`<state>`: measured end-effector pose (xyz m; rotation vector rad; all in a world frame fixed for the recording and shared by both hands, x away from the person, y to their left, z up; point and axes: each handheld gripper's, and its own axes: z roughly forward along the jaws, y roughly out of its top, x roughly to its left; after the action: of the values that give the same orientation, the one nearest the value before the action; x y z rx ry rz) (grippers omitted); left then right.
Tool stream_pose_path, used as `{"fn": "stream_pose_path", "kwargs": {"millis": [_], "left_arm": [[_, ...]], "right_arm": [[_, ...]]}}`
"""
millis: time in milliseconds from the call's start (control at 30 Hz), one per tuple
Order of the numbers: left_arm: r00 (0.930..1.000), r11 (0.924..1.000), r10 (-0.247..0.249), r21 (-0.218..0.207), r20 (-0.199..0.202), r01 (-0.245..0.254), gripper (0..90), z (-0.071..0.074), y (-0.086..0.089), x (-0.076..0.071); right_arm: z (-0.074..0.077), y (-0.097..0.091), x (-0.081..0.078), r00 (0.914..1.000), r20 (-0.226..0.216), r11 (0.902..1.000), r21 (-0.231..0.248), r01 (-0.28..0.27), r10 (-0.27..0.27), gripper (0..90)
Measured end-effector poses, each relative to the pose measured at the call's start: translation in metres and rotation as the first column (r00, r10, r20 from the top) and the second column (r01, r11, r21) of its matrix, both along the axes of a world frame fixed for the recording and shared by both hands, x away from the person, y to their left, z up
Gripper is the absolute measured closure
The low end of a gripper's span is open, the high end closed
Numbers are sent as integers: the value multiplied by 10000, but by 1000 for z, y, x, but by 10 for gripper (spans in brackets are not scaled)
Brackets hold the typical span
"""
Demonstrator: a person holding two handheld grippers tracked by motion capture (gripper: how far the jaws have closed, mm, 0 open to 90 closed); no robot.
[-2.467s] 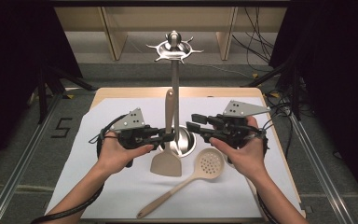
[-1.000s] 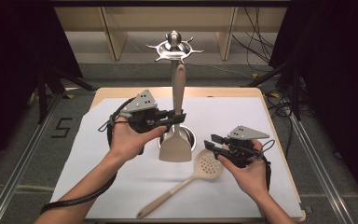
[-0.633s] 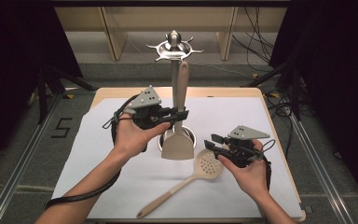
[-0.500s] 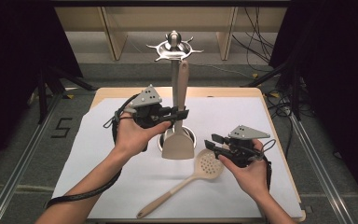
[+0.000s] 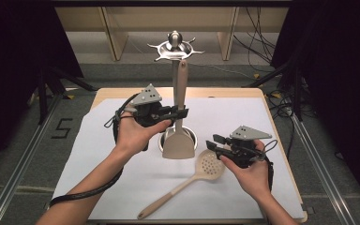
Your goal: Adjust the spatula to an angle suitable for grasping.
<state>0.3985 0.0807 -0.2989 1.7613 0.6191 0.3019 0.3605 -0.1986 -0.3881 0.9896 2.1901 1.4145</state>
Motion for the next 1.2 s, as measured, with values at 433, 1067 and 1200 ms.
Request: {"fn": "stream_pose_path", "kwargs": {"millis": [433, 1067, 1200], "left_arm": [[9996, 9996, 266, -41, -96, -266, 776, -2, 6, 6], [9988, 9992, 395, -93, 284, -392, 752, -6, 10, 11], [9951, 9984, 563, -60, 809, -560, 595, -2, 16, 6]], "right_arm": [[-1, 2, -1, 9997, -250, 9996, 274, 86, -79, 615], [0, -1, -3, 9975, -585, 9990, 169, 410, -400, 602], [-1, -2, -2, 9974, -569, 9982, 374, 465, -443, 596]]}}
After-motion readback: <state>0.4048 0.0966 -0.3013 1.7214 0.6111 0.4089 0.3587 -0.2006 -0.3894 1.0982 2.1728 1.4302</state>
